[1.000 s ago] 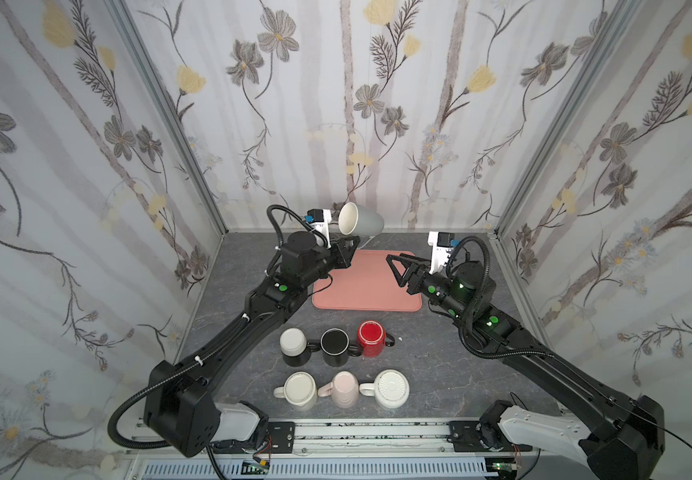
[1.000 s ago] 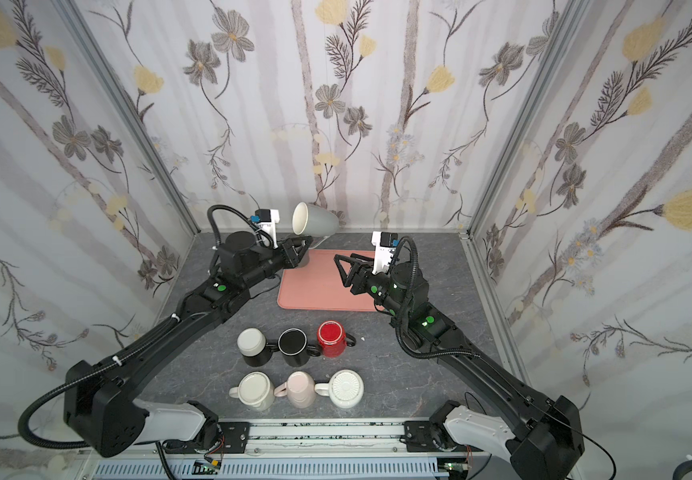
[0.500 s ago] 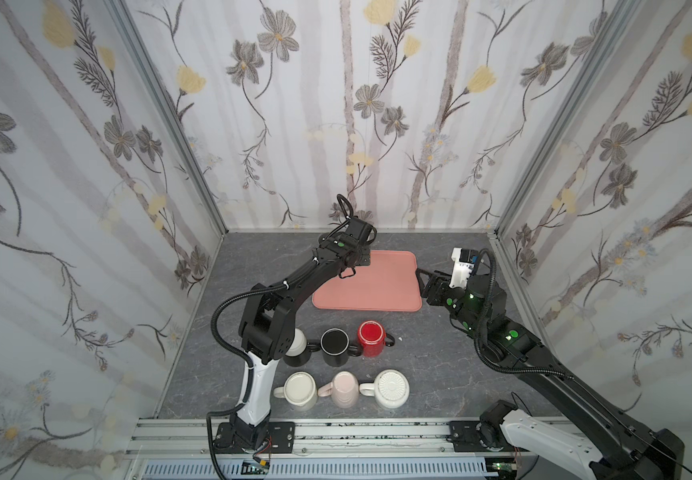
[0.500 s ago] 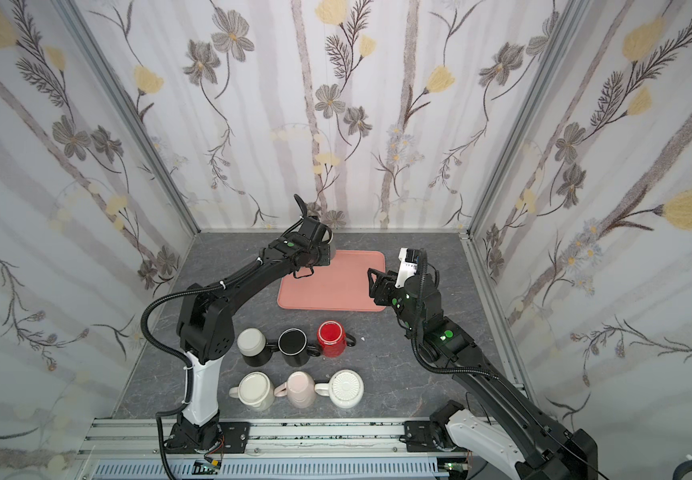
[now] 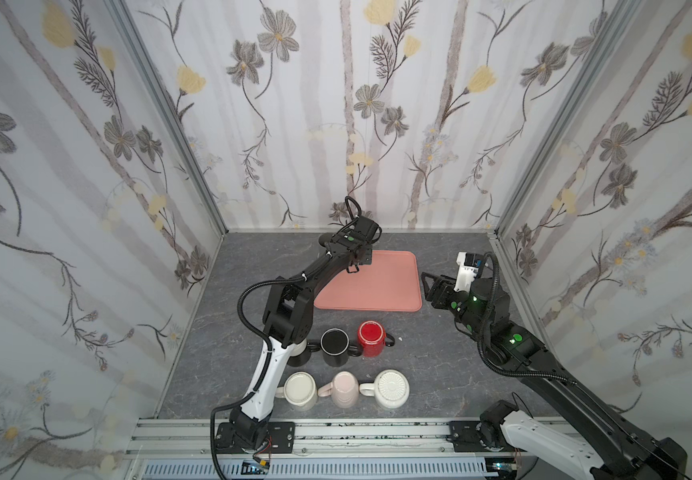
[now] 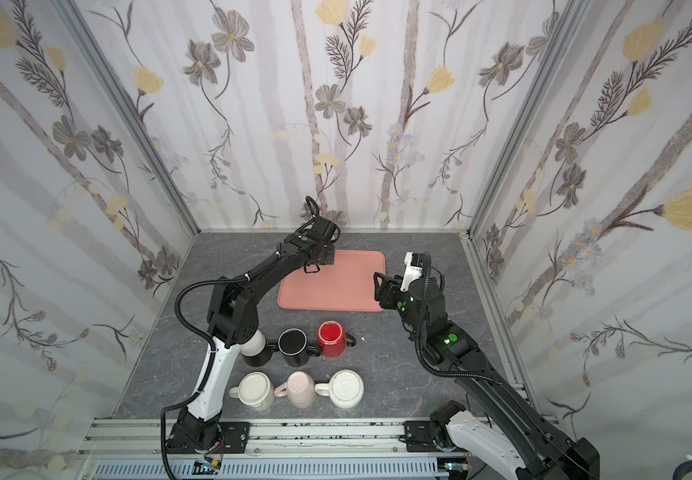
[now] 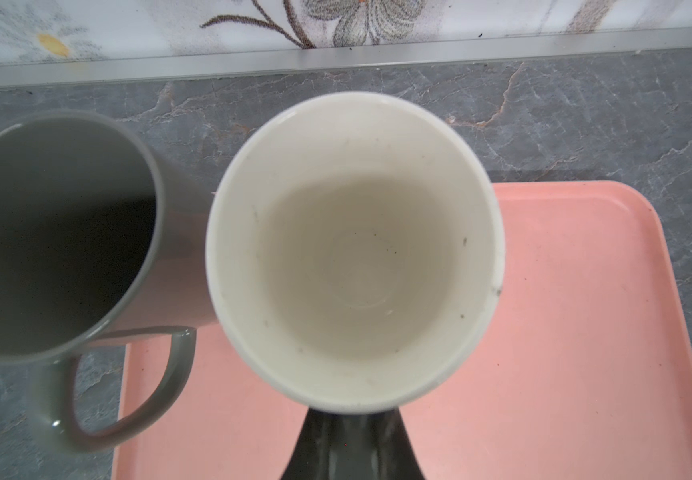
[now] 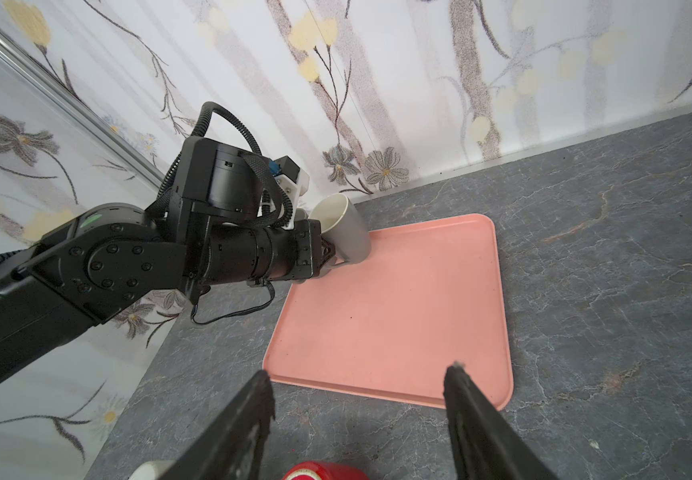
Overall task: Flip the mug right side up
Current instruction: 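Set the small grey mug upright on the tray while the right gripper withdraws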
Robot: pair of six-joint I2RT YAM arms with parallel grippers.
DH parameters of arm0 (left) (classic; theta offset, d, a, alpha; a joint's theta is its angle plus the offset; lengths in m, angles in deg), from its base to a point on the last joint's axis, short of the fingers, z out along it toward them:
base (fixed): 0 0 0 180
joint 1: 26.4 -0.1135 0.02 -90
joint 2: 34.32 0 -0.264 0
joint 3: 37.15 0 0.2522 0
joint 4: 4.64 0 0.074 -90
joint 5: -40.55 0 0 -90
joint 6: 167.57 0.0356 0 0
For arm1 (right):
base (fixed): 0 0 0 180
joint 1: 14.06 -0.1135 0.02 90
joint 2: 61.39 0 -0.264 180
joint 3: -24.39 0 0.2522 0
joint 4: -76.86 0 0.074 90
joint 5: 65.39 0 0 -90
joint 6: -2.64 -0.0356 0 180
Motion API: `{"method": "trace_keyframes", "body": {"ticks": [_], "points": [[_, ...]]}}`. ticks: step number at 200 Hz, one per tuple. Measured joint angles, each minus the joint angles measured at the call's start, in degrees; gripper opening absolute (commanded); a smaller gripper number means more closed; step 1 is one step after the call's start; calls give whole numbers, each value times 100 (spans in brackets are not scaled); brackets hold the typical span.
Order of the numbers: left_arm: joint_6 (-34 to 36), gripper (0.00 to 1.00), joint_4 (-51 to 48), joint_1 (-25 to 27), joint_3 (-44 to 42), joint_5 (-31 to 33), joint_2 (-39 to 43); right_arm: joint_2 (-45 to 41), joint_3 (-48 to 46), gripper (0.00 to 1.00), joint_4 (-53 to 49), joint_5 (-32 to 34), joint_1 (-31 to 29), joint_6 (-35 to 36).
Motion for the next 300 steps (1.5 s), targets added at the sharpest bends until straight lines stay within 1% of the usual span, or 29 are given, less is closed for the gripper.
{"method": "trace_keyframes", "body": {"ticks": [76,84,110,138,175,191,203,219,250,269,300], "points": [[-9,0,-229,-90,267,50,-339,-76,-94,67,-31,2,44,-2],[-9,7,-221,-92,295,59,-365,-83,-94,68,-31,2,46,-2],[-9,22,-214,-103,326,61,-396,-116,-98,69,-33,2,55,-2],[-31,34,-153,-103,328,63,-400,-116,-105,71,-37,0,57,-4],[-52,45,-57,-103,214,46,-308,-162,-107,78,-57,7,72,-9],[-79,50,90,-101,-151,28,-42,-190,-107,79,-63,24,76,-11],[-120,53,291,-101,-551,-35,319,-179,-107,80,-72,24,81,-48],[-205,55,732,-101,-1220,-151,984,-136,-107,82,-74,22,81,-44],[-372,65,1856,-101,-2706,-651,2406,-74,-188,83,-109,-46,87,28],[-507,73,2583,-92,-3558,-977,3165,-103,-374,84,-188,-212,87,107],[-741,91,3556,-92,-4937,-1451,4424,-122,-487,84,-247,-492,92,214]]}}
